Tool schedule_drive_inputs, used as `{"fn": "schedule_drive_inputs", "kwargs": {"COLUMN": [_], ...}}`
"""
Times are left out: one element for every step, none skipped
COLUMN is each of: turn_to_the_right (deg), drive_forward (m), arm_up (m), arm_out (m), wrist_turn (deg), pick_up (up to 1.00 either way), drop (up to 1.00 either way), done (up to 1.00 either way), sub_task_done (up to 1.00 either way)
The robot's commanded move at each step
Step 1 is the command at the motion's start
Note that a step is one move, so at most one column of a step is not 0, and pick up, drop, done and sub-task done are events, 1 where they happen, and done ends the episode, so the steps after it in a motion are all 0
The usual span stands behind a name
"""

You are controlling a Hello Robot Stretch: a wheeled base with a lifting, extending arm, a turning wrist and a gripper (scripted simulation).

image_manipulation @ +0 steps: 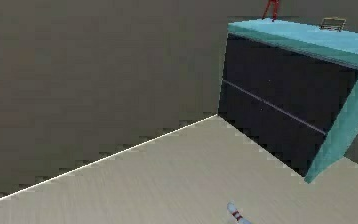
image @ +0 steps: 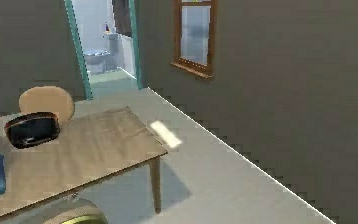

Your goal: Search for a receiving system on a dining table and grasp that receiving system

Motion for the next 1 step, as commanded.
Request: {"fn": "schedule_drive_inputs", "kwargs": {"turn_to_the_right": [21.0], "drive_forward": [0.00], "arm_up": [0.00], "arm_out": [0.00], "wrist_turn": [0.0], "pick_up": [0.00], "drop": [0.00], "done": [0.00], "sub_task_done": [0.00]}}
